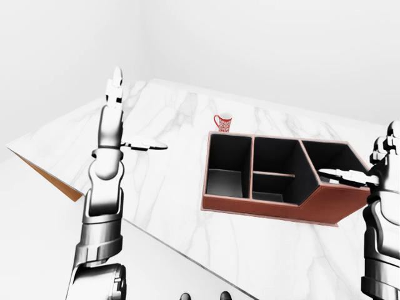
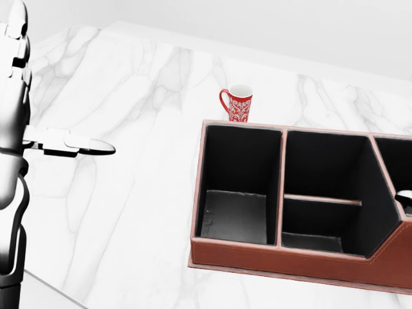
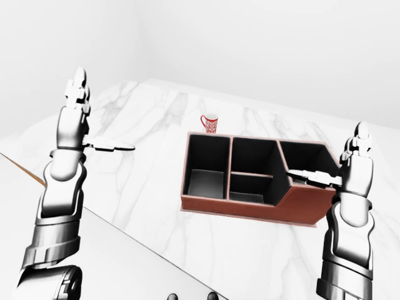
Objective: Pick up the book and place it in the right compartment of the caddy.
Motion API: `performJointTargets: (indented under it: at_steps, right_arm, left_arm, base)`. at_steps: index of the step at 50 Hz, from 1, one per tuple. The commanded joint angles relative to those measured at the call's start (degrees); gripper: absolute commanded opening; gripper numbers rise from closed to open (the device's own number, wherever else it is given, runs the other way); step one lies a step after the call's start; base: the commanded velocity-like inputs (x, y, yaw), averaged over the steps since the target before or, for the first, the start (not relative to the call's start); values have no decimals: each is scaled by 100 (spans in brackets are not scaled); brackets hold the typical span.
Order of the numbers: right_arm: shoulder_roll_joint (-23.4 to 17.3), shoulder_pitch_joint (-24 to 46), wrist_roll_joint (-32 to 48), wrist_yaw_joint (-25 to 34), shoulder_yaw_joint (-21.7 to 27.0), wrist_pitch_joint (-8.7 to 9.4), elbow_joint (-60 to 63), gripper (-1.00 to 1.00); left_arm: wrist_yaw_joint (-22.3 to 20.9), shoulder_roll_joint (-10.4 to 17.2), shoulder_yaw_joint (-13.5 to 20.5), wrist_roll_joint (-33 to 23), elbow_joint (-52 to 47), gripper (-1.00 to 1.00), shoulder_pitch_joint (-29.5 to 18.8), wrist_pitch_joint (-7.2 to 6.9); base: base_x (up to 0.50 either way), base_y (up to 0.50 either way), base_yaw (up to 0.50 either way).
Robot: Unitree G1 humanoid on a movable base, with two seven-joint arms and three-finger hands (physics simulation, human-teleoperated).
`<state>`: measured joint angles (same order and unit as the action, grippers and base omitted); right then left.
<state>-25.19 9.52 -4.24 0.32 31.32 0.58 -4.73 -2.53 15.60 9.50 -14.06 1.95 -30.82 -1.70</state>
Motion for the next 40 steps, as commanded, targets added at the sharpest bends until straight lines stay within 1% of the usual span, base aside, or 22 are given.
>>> performJointTargets:
  at_steps: [1, 4, 5, 7, 8, 11, 13, 14, 15, 16, 18, 19, 20, 22, 25, 26, 27, 28, 31, 36, 38, 40]
  right_arm:
    - [-4, -1, -11, -9, 14, 59, 69, 100]
    - [-115, 100, -89, -63, 119, 112, 187, 100]
    - [-233, 159, -95, -69, 173, 252, 380, 100]
    - [-378, 250, -125, -61, 274, 426, 600, 100]
    - [-561, 371, -207, -71, 411, 442, 853, 100]
    - [-866, 583, -372, -106, 628, 442, 1201, 100]
    - [-1059, 707, -488, -141, 734, 442, 1394, 100]
    - [-1223, 830, -613, -176, 827, 442, 1569, 100]
    - [-1309, 888, -675, -216, 858, 442, 1673, 100]
    - [-1420, 943, -729, -254, 901, 442, 1857, 100]
    - [-1543, 1028, -819, -342, 974, 442, 2067, 100]
    - [-1415, 927, -845, -380, 1018, 442, 2159, 100]
    - [-1443, 963, -870, -482, 1080, 442, 2262, 100]
    - [-1616, 1067, -1017, -651, 1169, 442, 2392, 100]
    - [-1845, 1190, -1313, -912, 1292, 442, 2570, 100]
    - [-1956, 1248, -1375, -1024, 1370, 442, 2691, 100]
    - [-1994, 1216, -1416, -1072, 1361, 442, 2691, 100]
    - [-2083, 1274, -1493, -1177, 1477, 442, 2820, 100]
    - [-2381, 1290, -1701, -1403, 1669, 442, 3054, 100]
    - [-2895, 1245, -2004, -1714, 1888, 368, 3427, 100]
    - [-2939, 1228, -2005, -1760, 1885, 358, 3504, 100]
    - [-2991, 1229, -2019, -1776, 1881, 398, 3577, 100]
  left_arm:
    - [-43, -16, 18, -14, -153, 100, 32, -43]
    - [85, 20, 82, 39, -140, 100, -85, -80]
    - [248, 26, 151, 94, -131, 100, -184, -68]
    - [439, 133, 215, 145, -202, 100, -338, -89]
    - [639, 238, 354, 238, -324, 100, -562, -150]
    - [990, 484, 495, 495, -529, 100, -858, -252]
    - [1223, 626, 561, 659, -644, 100, -1000, -242]
    - [1364, 711, 633, 738, -755, 100, -1068, -306]
    - [1553, 774, 690, 818, -734, 100, -1140, -187]
    - [1701, 839, 747, 939, -764, 100, -1187, -146]
    - [1910, 927, 786, 1095, -843, 100, -1222, -127]
    - [2005, 983, 807, 1184, -893, 100, -1231, -92]
    - [2121, 1038, 839, 1255, -947, 100, -1248, -31]
    - [2262, 1141, 858, 1371, -1043, 100, -1267, -67]
    - [2502, 1256, 923, 1520, -1164, 100, -1312, -48]
    - [2602, 1302, 963, 1549, -1229, 100, -1328, 22]
    - [2634, 1330, 946, 1573, -1231, 100, -1320, 28]
    - [2754, 1338, 1019, 1619, -1342, 100, -1278, 132]
    - [2902, 1465, 1065, 1745, -1482, 100, -1288, 276]
    - [2957, 1518, 1088, 1933, -1671, 100, -1182, 427]
    - [2968, 1518, 1080, 1931, -1663, 100, -1163, 508]
    - [2987, 1535, 1112, 1987, -1678, 100, -1151, 542]
  base:
    - [0, 0, 0]
    - [0, 0, 0]
    - [0, 0, 0]
    - [0, 0, 0]
    - [0, 0, 0]
    - [0, 0, 0]
    - [0, 0, 0]
    - [0, 0, 0]
    - [0, 0, 0]
    - [0, 0, 0]
    - [0, 0, 0]
    - [0, 0, 0]
    - [0, 0, 0]
    - [0, 0, 0]
    - [0, 0, 0]
    - [0, 0, 0]
    - [0, 0, 0]
    - [0, 0, 0]
    - [0, 0, 0]
    - [0, 0, 0]
    - [0, 0, 0]
    - [0, 0, 0]
